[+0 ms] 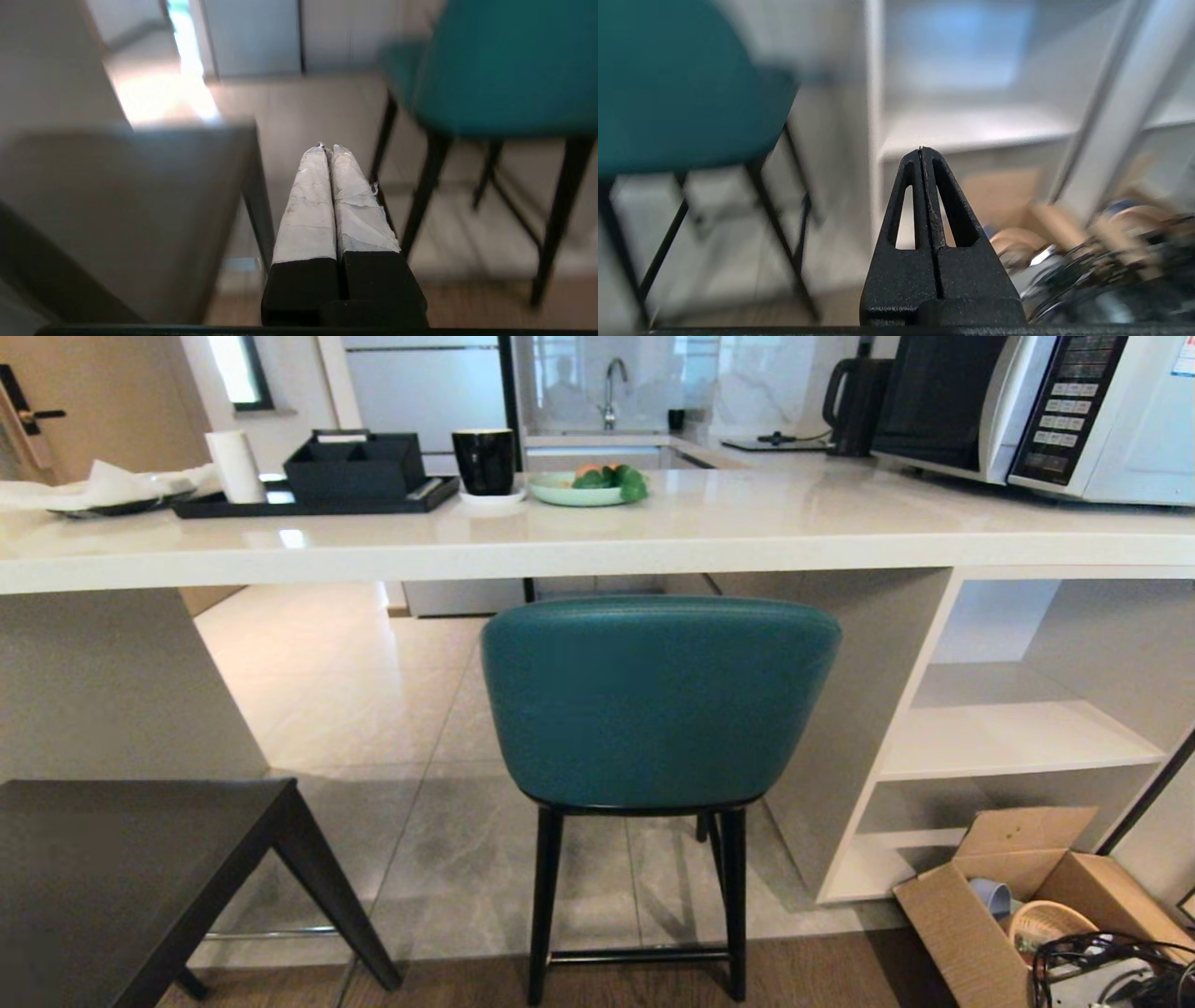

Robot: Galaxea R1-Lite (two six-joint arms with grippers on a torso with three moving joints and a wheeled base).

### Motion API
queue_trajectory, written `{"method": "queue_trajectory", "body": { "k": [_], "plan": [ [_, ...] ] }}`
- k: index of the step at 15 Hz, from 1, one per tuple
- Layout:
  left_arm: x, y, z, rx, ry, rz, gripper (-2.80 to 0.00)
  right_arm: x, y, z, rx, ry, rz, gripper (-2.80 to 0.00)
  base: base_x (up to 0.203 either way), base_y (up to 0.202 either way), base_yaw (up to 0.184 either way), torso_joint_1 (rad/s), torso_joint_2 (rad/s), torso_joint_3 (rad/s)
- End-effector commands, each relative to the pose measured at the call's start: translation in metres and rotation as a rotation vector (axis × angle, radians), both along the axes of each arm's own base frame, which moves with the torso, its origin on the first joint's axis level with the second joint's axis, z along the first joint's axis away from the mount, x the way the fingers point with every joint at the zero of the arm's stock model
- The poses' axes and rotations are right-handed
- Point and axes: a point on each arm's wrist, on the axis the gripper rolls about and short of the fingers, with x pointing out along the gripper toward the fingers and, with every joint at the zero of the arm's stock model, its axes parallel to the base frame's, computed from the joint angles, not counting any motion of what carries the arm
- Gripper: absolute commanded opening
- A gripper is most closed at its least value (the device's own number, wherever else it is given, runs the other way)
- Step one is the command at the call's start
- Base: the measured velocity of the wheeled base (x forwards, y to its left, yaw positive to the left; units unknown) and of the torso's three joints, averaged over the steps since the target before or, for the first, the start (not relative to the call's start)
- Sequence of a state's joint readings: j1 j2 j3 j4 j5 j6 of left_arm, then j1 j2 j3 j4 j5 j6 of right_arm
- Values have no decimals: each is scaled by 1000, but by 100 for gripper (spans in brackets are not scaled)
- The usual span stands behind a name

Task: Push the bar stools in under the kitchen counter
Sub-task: Push the gray chair back under the dining table

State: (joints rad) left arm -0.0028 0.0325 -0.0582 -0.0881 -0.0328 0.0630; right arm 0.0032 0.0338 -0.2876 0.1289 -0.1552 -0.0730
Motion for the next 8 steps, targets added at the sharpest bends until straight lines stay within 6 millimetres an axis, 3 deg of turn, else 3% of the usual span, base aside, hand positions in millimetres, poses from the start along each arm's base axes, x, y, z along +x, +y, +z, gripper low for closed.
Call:
{"method": "queue_trajectory", "body": {
  "k": [1,2,4,6,8],
  "plan": [
    [3,0,-18,-8,30,-7,-280,11,1,-34,-3,80,36,-280,0,0,0,0,0,0],
    [3,0,-21,-14,36,-7,-280,19,1,-49,-2,109,43,-280,0,0,0,0,0,0],
    [4,0,-21,-25,33,-15,-280,24,3,-54,13,42,111,-280,0,0,0,0,0,0],
    [4,-1,-20,34,14,-42,-280,26,4,-64,-50,124,172,-280,0,0,0,0,0,0],
    [4,-1,-20,-13,17,-37,-280,26,5,-66,-52,143,199,-280,0,0,0,0,0,0]
  ]
}}
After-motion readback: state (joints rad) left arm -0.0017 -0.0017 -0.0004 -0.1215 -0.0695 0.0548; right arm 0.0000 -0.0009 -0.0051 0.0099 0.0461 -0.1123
